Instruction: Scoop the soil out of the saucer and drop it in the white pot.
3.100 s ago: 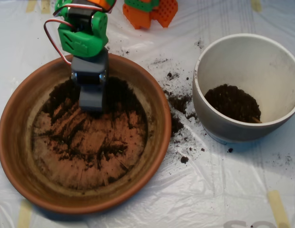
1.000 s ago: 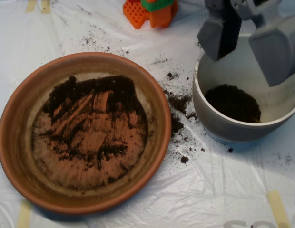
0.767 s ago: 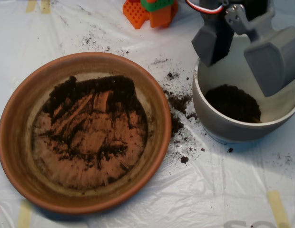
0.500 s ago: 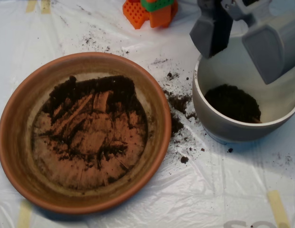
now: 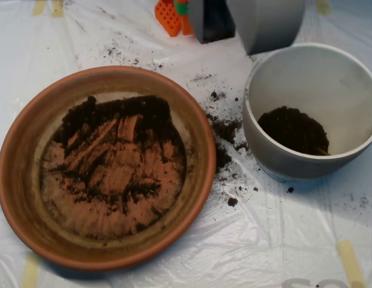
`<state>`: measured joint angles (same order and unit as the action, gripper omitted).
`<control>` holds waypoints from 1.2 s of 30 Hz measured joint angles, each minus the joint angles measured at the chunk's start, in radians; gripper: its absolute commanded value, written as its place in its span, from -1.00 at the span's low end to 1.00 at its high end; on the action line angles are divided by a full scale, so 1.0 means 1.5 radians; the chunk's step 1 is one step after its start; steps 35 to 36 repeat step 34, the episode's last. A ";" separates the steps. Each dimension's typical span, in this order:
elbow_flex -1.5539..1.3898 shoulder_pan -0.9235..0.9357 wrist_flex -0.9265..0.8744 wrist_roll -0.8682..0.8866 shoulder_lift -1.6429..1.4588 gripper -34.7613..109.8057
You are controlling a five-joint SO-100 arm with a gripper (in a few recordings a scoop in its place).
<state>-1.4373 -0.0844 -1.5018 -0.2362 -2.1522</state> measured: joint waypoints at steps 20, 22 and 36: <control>-0.839 0.006 0.260 0.054 -0.649 0.10; -0.890 -0.010 0.271 0.055 -0.691 0.08; -1.021 -0.099 0.338 0.076 -0.755 0.01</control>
